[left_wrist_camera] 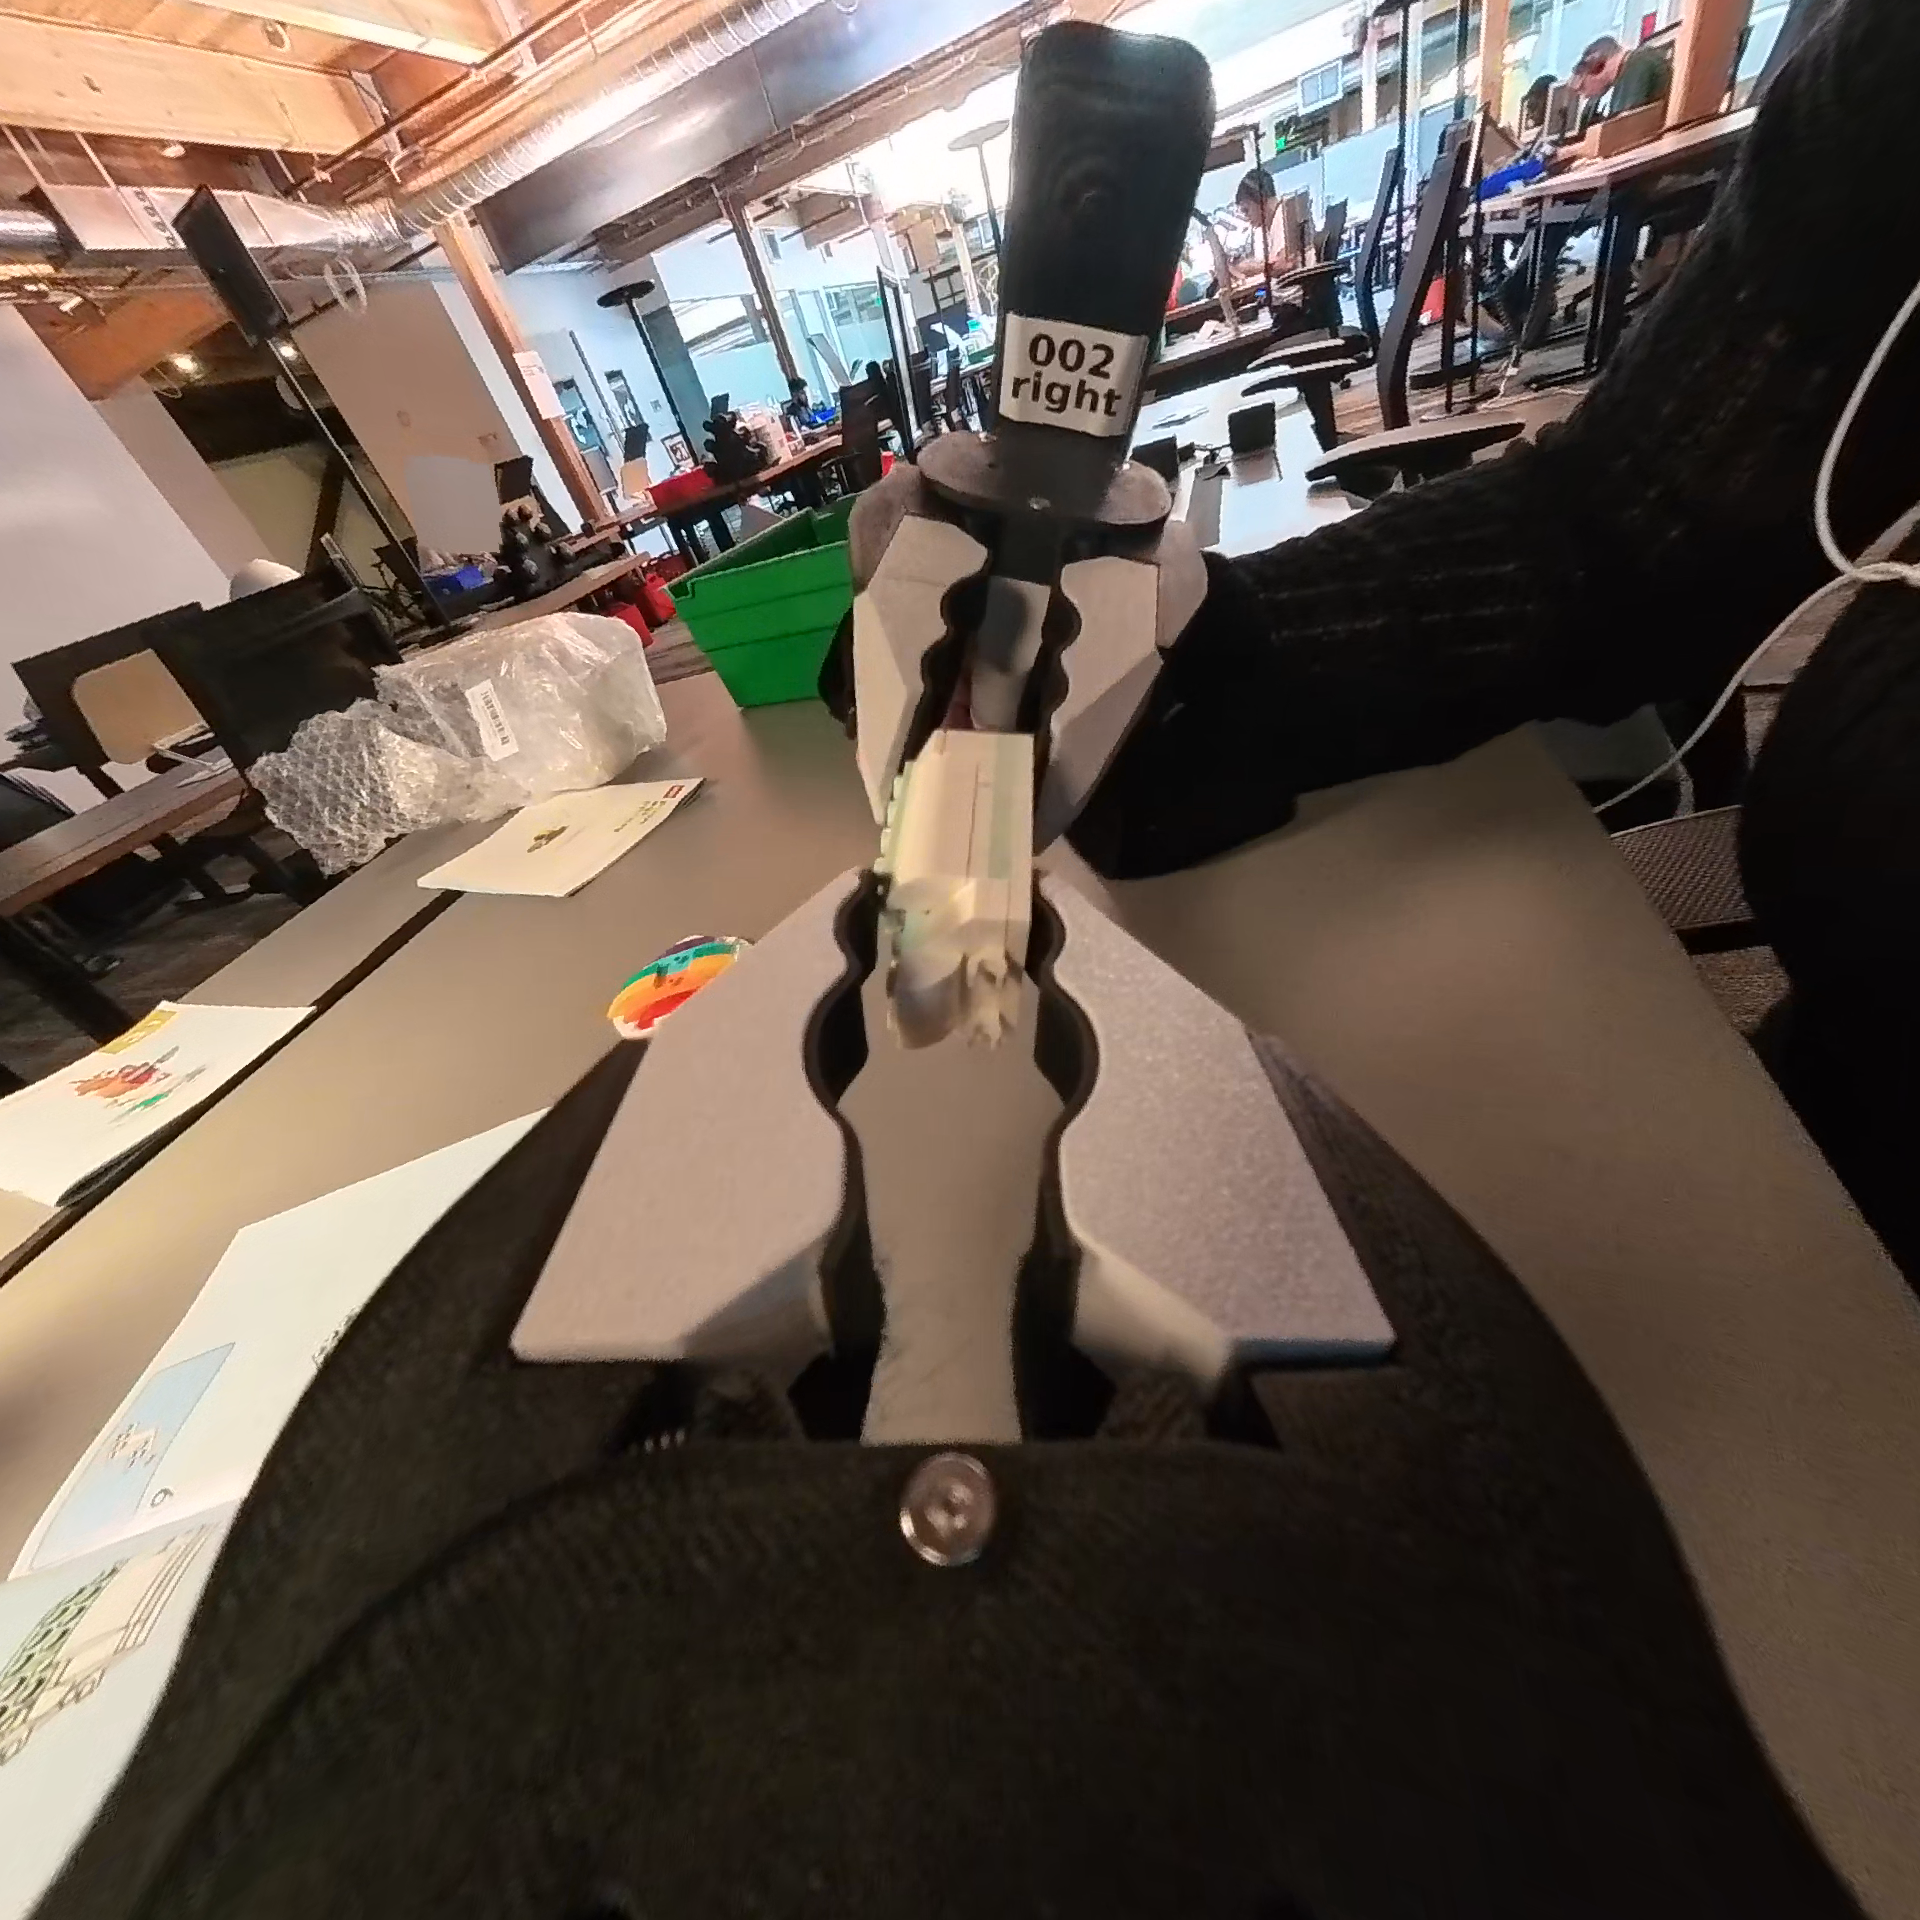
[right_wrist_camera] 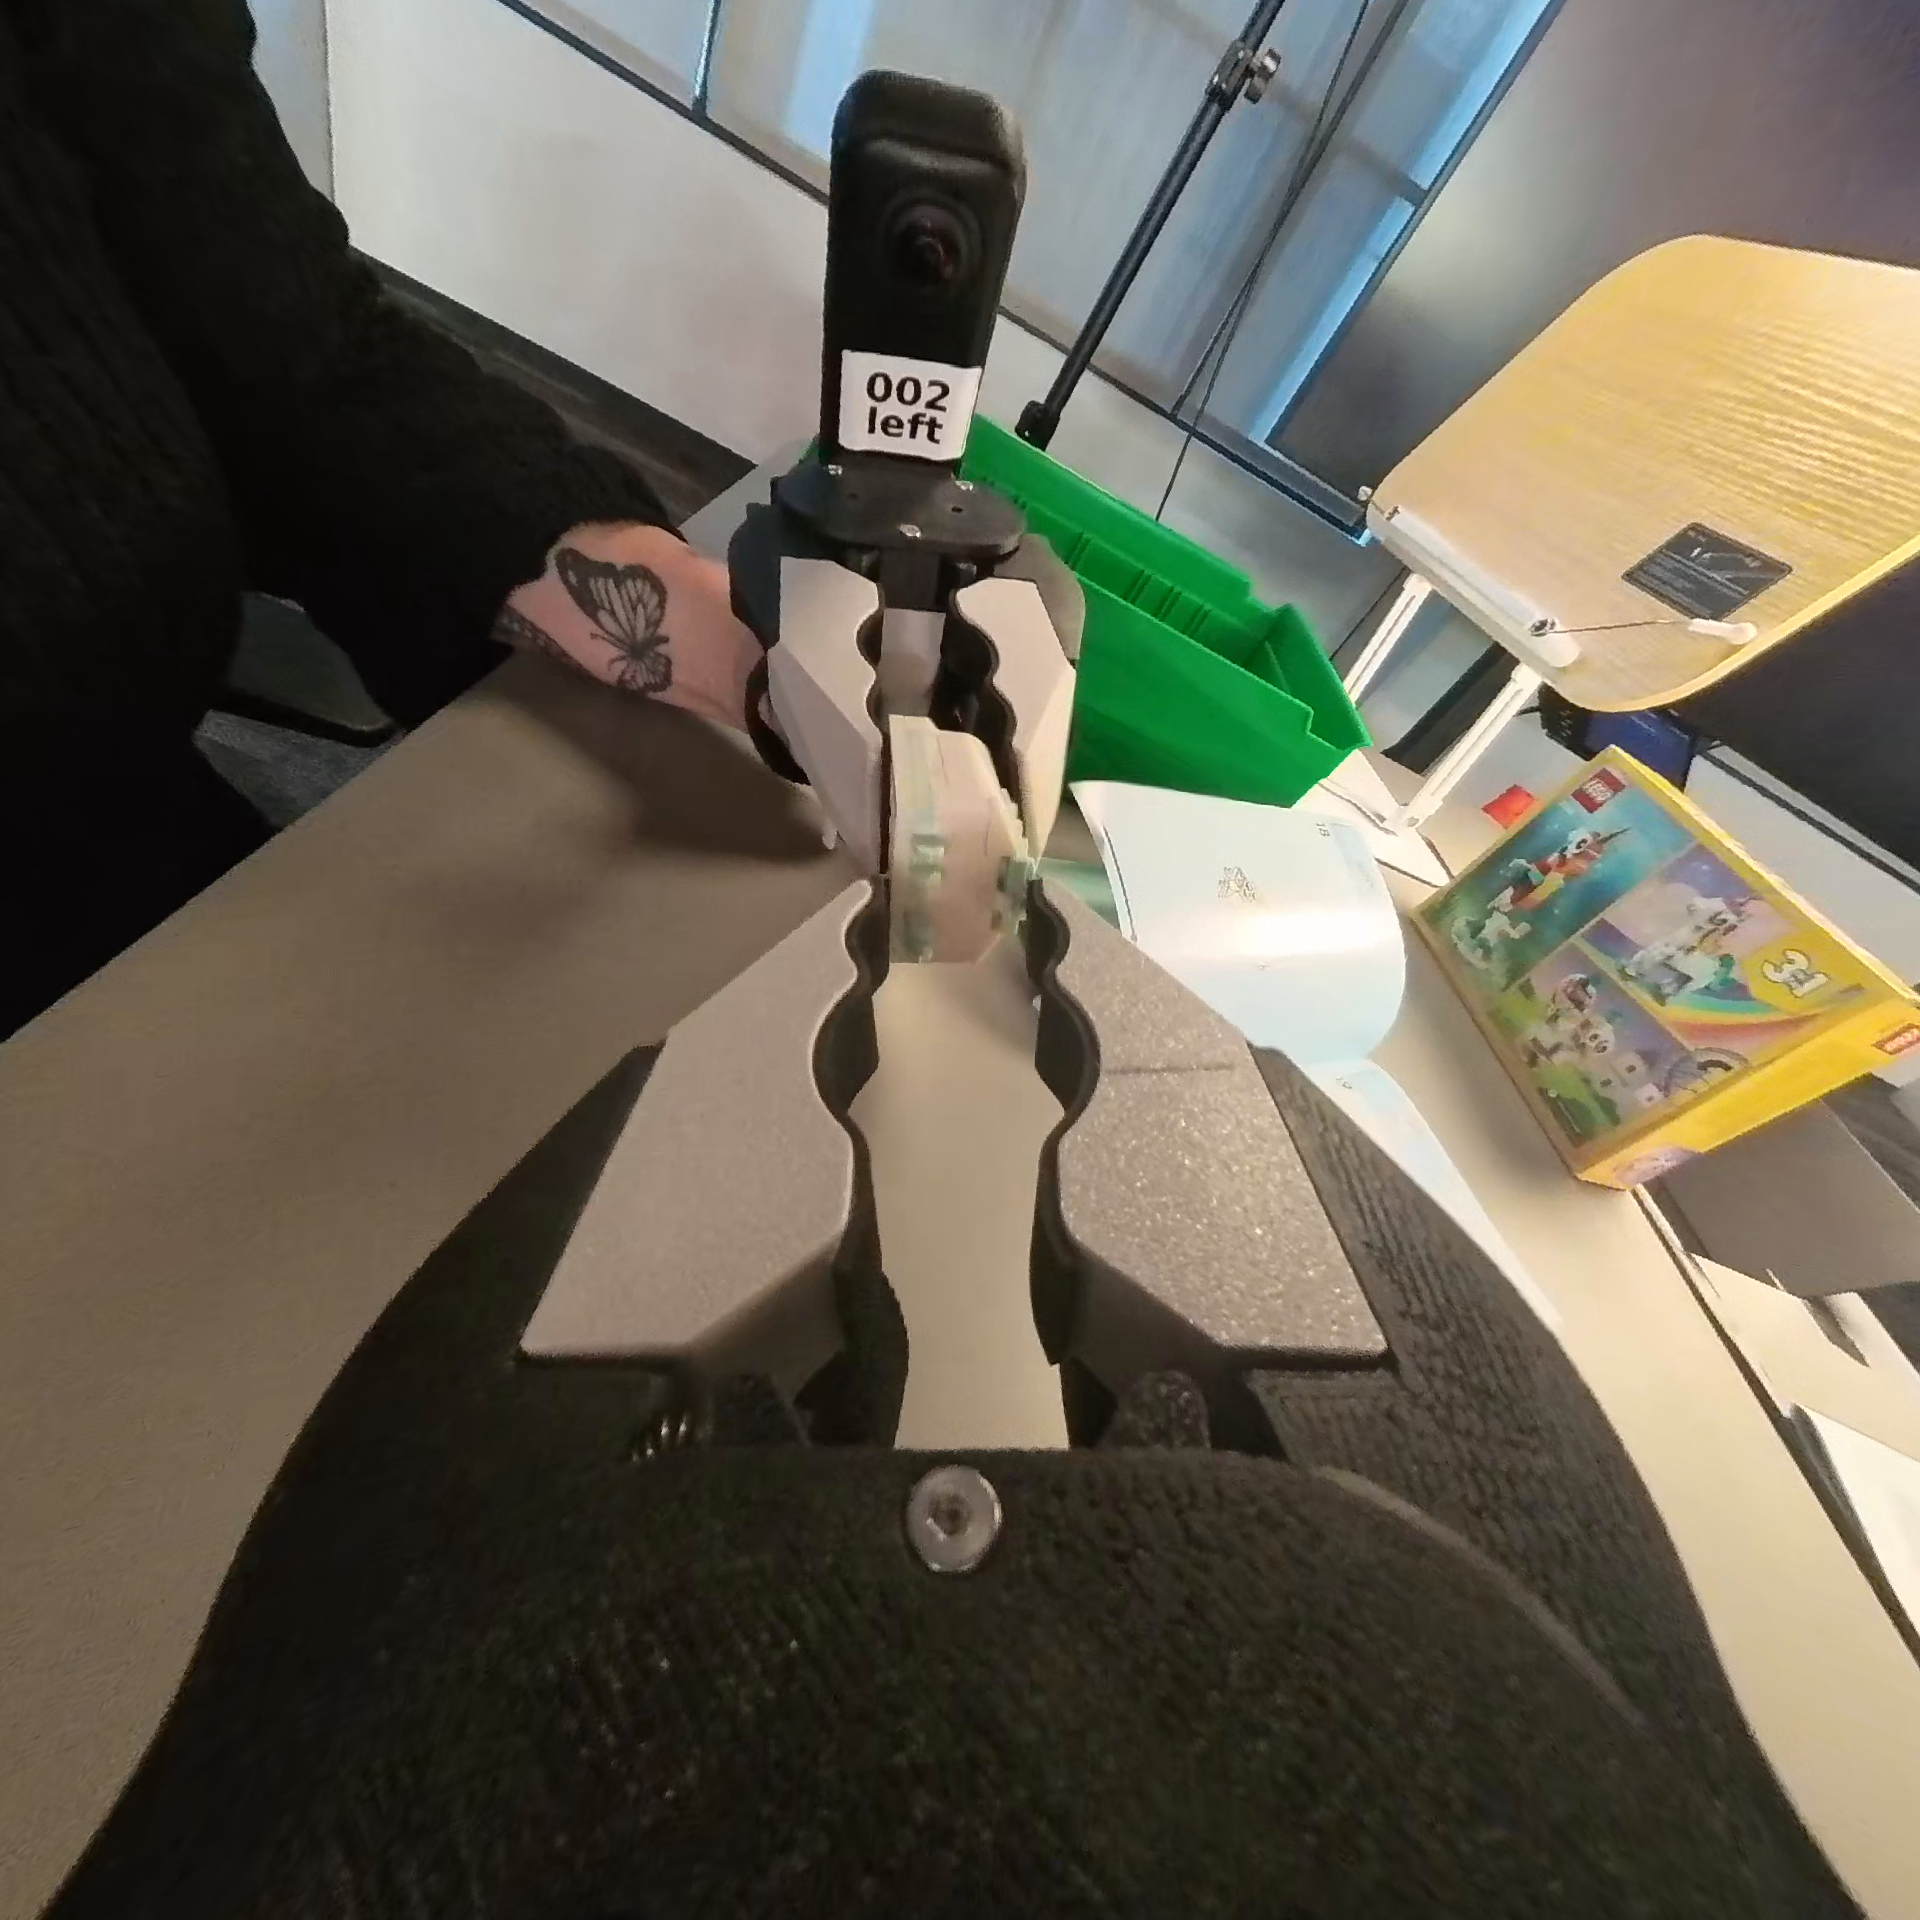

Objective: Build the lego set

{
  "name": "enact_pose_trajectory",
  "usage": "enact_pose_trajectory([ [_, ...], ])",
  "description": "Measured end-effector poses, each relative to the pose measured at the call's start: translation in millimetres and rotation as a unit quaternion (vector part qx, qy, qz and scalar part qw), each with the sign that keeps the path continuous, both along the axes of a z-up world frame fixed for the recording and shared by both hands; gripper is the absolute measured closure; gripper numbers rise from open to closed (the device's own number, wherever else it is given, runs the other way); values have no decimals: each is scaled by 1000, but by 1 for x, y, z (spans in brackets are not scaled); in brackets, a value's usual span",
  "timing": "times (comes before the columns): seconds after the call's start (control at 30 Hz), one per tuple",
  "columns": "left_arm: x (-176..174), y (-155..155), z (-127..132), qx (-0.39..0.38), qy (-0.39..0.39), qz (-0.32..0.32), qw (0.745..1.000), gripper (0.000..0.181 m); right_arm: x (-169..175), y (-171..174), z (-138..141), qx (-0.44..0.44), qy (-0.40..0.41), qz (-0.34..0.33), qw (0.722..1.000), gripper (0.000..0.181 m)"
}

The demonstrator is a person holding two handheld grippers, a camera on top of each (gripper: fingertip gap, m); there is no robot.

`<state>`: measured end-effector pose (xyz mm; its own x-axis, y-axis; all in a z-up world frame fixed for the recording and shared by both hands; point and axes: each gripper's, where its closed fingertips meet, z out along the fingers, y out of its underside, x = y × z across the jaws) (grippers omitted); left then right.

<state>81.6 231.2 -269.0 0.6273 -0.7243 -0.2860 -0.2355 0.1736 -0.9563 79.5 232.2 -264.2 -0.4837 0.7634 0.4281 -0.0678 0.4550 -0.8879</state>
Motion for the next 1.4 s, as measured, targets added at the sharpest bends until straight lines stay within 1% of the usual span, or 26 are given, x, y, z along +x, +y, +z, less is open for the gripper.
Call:
enact_pose_trajectory([
  [0.37, 2, -1, 0, 4, 1, -4, 1000, 155, 0, -1, -7, 9, -27, 1, 1000, 158],
  [0.53, 3, -2, 2, -6, -9, -12, 1000, 156, 1, -2, -5, 10, -35, 3, 999, 159],
  [0.67, 3, -4, 9, -9, -39, -30, 999, 156, 2, -5, 3, -23, -19, 13, 999, 158],
  [0.7, 3, -6, 11, -11, -50, -38, 998, 156, 3, -7, 5, -33, -13, 22, 999, 158],
  [0.77, 2, -8, 15, -15, -69, -47, 996, 156, 3, -12, 7, -53, -16, 34, 998, 141],
  [0.8, 1, -8, 17, -15, -78, -51, 996, 156, 3, -14, 7, -59, -17, 36, 997, 140],
  [0.97, 3, -10, 17, -11, -77, -58, 995, 156, 0, -12, 12, -72, -1, 24, 997, 157],
  [1.07, 1, -10, 19, -11, -82, -61, 995, 156, -1, -13, 13, -81, 2, 25, 996, 155],
  [1.27, 3, -12, 19, 0, -77, -66, 995, 156, 0, -14, 14, -76, 11, 28, 997, 158],
  [1.4, 5, -12, 16, 1, -64, -64, 996, 156, 2, -13, 10, -46, -16, 22, 999, 158],
])
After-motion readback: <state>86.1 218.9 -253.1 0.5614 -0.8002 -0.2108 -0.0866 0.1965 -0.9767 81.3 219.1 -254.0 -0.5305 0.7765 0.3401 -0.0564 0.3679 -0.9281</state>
